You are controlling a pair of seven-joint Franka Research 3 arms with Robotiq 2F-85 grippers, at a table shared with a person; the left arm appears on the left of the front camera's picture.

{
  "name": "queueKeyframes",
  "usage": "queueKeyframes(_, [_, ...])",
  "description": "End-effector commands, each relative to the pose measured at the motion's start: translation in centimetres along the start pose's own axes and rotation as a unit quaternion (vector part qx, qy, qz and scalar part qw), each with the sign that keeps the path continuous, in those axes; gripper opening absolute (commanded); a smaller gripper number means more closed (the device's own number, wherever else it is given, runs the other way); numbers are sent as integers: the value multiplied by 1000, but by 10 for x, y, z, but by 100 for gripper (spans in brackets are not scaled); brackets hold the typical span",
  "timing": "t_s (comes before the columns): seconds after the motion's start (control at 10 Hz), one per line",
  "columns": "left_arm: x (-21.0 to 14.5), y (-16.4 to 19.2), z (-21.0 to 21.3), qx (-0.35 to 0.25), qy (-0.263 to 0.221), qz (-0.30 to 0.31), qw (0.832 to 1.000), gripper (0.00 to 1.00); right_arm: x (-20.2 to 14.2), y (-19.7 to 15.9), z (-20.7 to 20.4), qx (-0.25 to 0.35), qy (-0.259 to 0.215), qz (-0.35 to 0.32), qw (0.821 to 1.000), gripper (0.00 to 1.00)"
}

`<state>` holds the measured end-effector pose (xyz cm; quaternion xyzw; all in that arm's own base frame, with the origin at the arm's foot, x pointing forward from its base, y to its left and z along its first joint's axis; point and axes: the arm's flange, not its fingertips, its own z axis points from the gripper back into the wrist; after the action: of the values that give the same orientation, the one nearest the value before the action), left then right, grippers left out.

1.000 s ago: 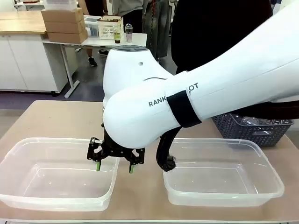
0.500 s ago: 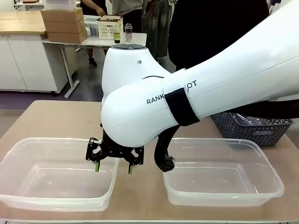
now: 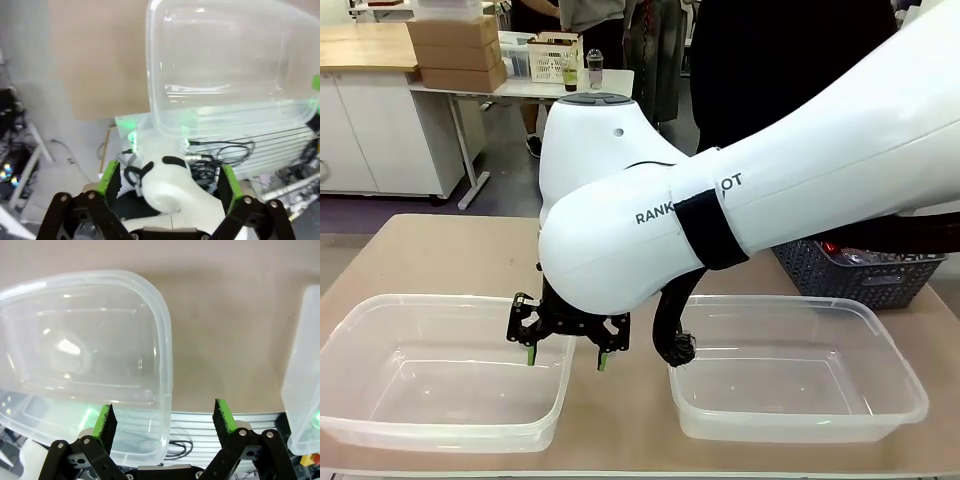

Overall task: Sort the waste into each basket.
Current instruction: Pick up the Organizing box on the left side of the table and lift it.

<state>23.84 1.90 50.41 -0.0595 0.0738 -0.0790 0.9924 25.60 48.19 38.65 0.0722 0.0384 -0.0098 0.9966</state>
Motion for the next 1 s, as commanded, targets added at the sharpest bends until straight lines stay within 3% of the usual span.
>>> queueKeyframes(0.0, [-7, 13, 2, -32, -7, 18, 999, 100, -1, 0, 1, 2, 1, 0, 1000, 100])
queueKeyframes(0.5, [-4, 14, 1, -25, -7, 12, 1000, 100, -1, 0, 1, 2, 1, 0, 1000, 100])
queueKeyframes(0.7, [18, 4, -66, -1, 9, -31, 999, 100, -1, 0, 1, 2, 1, 0, 1000, 100])
queueKeyframes(0.9, [29, -7, -147, -2, 79, -69, 994, 100, -1, 0, 1, 2, 1, 0, 1000, 100])
